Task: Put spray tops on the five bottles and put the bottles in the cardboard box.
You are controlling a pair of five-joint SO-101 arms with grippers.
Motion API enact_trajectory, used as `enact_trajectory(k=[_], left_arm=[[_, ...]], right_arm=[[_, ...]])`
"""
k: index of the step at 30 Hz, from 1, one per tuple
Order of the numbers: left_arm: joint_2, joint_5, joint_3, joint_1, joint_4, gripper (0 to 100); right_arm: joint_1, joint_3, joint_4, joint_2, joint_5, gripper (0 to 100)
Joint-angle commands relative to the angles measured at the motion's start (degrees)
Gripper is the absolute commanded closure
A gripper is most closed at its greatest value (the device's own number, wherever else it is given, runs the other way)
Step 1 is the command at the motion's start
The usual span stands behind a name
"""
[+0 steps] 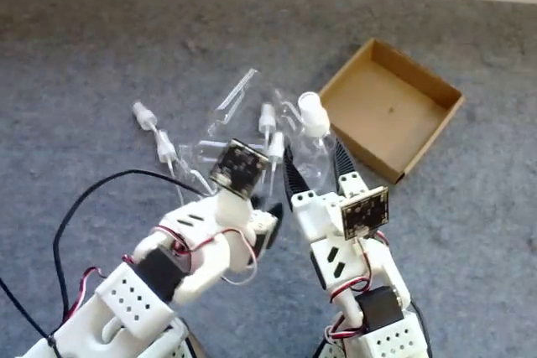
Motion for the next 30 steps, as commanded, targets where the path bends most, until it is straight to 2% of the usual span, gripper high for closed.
enact_trajectory(k=[1,5,8,17,23,26,30], left_arm=[[-1.1,6.2,-0.1,5.9,-4.0,93],[-1.1,8.3,0.1,8.9,-5.1,93],[-1.1,9.9,3.4,8.9,-10.1,93],[-1.1,12.6,21.1,8.5,-44.5,93],[-1.1,12.6,28.7,8.4,-61.5,93],[-1.0,12.6,29.1,5.5,-65.1,93],[-1.0,12.7,29.0,0.1,-65.1,93]], right_arm=[[0.7,4.5,-1.5,-1.0,0.5,87.8],[0.7,4.5,-1.5,-1.0,0.5,87.8],[0.7,4.4,-1.4,-1.0,0.5,87.8],[1.0,4.3,-1.3,-1.0,0.4,87.8],[1.1,4.3,-1.3,-1.0,0.4,87.8],[1.0,4.3,-1.3,-1.0,0.4,87.8],[0.7,4.3,-1.2,-1.0,0.4,87.8]])
